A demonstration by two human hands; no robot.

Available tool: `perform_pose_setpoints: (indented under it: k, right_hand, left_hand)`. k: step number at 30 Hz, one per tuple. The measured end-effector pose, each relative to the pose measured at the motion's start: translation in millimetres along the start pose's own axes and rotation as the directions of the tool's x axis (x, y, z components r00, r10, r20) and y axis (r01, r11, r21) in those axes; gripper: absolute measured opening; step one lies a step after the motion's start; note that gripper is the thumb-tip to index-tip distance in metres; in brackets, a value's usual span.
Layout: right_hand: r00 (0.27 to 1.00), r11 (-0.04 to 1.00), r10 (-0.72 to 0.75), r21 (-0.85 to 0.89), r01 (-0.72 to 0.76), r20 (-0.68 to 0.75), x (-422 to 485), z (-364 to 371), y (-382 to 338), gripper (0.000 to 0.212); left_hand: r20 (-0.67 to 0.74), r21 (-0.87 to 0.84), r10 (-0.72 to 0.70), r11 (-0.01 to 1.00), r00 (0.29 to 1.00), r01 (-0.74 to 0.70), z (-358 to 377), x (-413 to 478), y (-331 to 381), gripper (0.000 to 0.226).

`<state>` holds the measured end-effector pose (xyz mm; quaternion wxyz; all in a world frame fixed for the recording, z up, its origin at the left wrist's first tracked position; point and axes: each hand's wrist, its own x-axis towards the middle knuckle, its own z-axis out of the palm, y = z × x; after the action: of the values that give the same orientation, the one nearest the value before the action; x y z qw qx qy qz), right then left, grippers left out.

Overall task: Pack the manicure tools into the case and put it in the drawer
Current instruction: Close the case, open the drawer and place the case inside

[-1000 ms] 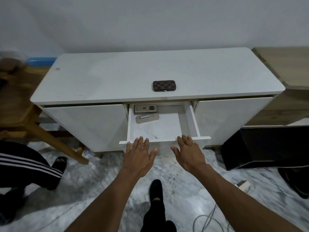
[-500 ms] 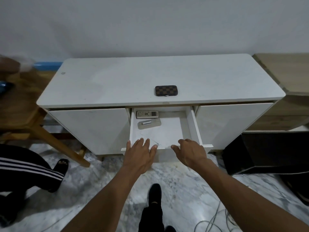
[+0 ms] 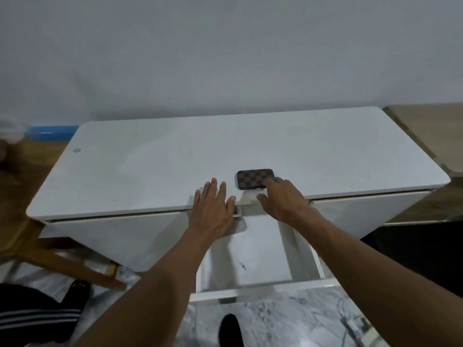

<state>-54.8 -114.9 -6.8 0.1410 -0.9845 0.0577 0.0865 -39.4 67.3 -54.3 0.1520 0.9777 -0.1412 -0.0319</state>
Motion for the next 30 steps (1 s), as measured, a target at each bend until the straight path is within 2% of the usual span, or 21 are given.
perform_pose_setpoints:
  k: [7, 12, 17, 22, 27, 30]
  right_hand:
    - [0.999, 0.999, -0.033, -0.008, 0.033, 0.037, 44, 2, -4, 0.051]
    - [0.988, 0.994, -0.091, -0.043, 0.096, 0.121, 67, 7, 0, 0.065]
    - [0.976, 0.989, -0.132, -0.036, 0.14, 0.173, 79, 8, 6, 0.064]
    - [0.966, 0.981, -0.169, -0.062, 0.185, 0.197, 88, 3, 12, 0.063]
    - [0.976, 0.99, -0.13, -0.03, 0.137, 0.177, 75, 4, 15, 0.057]
    - [0.98, 0.994, -0.106, -0.016, 0.11, 0.17, 57, 6, 15, 0.057]
  left_hand:
    - [0.069, -0.009, 0.042, 0.999, 0.997, -0.041, 17, 42, -10, 0.056]
    - [0.061, 0.094, -0.001, 0.996, 0.998, -0.005, 33, 51, -16, 0.062]
    - [0.001, 0.119, -0.025, 0.993, 1.0, 0.025, 38, 50, -15, 0.061]
    - [0.016, 0.162, -0.04, 0.986, 0.999, 0.037, 42, 51, -15, 0.063]
    - [0.01, 0.142, -0.039, 0.989, 0.999, 0.037, 43, 51, -15, 0.069]
    - [0.002, 0.148, -0.046, 0.988, 0.999, 0.045, 43, 49, -14, 0.063]
